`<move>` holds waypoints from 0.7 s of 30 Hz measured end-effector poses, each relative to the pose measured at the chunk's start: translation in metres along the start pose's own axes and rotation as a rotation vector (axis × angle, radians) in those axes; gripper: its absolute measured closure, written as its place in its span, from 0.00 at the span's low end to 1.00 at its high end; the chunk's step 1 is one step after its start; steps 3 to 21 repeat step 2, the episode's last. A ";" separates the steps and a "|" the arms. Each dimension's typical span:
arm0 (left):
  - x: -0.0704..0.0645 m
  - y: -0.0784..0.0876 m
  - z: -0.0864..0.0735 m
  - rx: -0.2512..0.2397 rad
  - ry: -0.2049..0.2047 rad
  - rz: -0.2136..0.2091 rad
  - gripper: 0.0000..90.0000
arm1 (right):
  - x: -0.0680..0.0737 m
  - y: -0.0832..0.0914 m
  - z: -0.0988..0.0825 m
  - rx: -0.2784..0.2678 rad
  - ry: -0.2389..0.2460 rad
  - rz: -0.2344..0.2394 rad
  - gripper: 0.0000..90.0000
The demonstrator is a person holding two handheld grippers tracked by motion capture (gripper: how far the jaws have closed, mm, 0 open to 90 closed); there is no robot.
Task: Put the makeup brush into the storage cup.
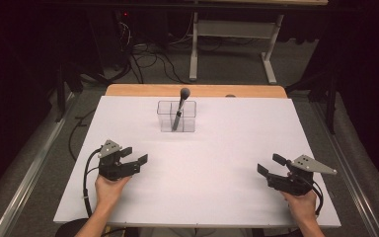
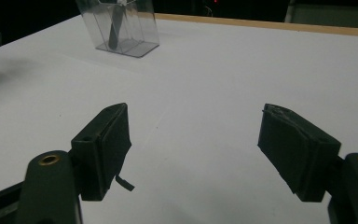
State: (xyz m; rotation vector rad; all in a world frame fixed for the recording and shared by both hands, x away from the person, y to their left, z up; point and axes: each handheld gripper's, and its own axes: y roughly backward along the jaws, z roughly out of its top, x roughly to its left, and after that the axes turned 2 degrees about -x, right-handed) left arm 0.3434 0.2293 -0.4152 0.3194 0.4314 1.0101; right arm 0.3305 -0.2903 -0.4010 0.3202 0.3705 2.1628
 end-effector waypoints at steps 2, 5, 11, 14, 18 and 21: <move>0.000 0.000 0.000 0.005 0.000 0.002 0.31 | 0.000 0.000 0.000 -0.002 0.003 0.001 0.30; 0.000 0.000 0.000 0.005 0.000 0.002 0.31 | 0.000 0.000 0.000 -0.002 0.003 0.001 0.30; 0.000 0.000 0.000 0.005 0.000 0.002 0.31 | 0.000 0.000 0.000 -0.002 0.003 0.001 0.30; 0.000 0.000 0.000 0.005 0.000 0.002 0.31 | 0.000 0.000 0.000 -0.002 0.003 0.001 0.30; 0.000 0.000 0.000 0.005 0.000 0.002 0.31 | 0.000 0.000 0.000 -0.002 0.003 0.001 0.30; 0.000 0.000 0.000 0.005 0.000 0.002 0.31 | 0.000 0.000 0.000 -0.002 0.003 0.001 0.30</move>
